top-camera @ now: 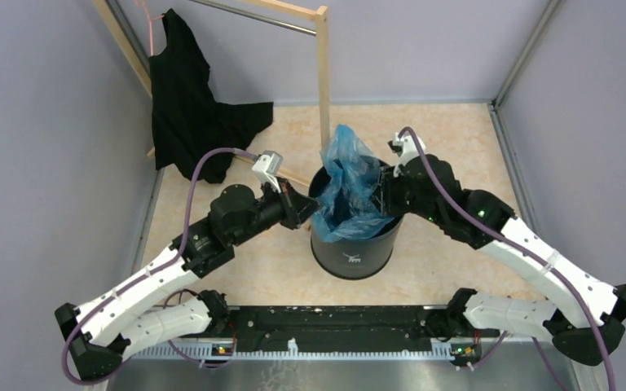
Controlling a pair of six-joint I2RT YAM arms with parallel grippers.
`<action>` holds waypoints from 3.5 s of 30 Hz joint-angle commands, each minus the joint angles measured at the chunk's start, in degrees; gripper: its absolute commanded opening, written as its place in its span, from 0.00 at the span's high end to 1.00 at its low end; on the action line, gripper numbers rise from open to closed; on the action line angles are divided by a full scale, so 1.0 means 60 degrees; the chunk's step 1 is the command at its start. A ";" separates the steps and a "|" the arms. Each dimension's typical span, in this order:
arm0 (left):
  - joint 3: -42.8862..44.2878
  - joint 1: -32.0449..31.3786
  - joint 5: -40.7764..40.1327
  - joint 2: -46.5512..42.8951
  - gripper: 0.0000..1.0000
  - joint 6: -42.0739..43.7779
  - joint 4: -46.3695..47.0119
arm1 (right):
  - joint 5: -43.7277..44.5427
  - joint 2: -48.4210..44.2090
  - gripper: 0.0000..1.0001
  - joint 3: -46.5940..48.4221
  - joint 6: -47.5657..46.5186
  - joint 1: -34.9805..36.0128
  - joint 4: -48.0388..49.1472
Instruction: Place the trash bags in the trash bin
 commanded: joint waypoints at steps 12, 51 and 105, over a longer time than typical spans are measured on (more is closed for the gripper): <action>0.0643 -0.0017 -0.0431 -0.0615 1.00 0.0324 0.0055 | -0.0664 -0.1805 0.23 0.0901 0.0604 -0.0073 -0.0839; 0.1549 -0.0017 -0.0829 -0.0246 0.98 0.0669 -0.2800 | -0.0421 -0.2655 0.96 -0.0230 0.0227 -0.0070 -0.0096; 0.3013 -0.0017 -0.0889 -0.0700 0.02 0.1963 -0.4529 | 0.1896 -0.2624 0.23 0.1601 -0.0828 -0.0080 -0.3202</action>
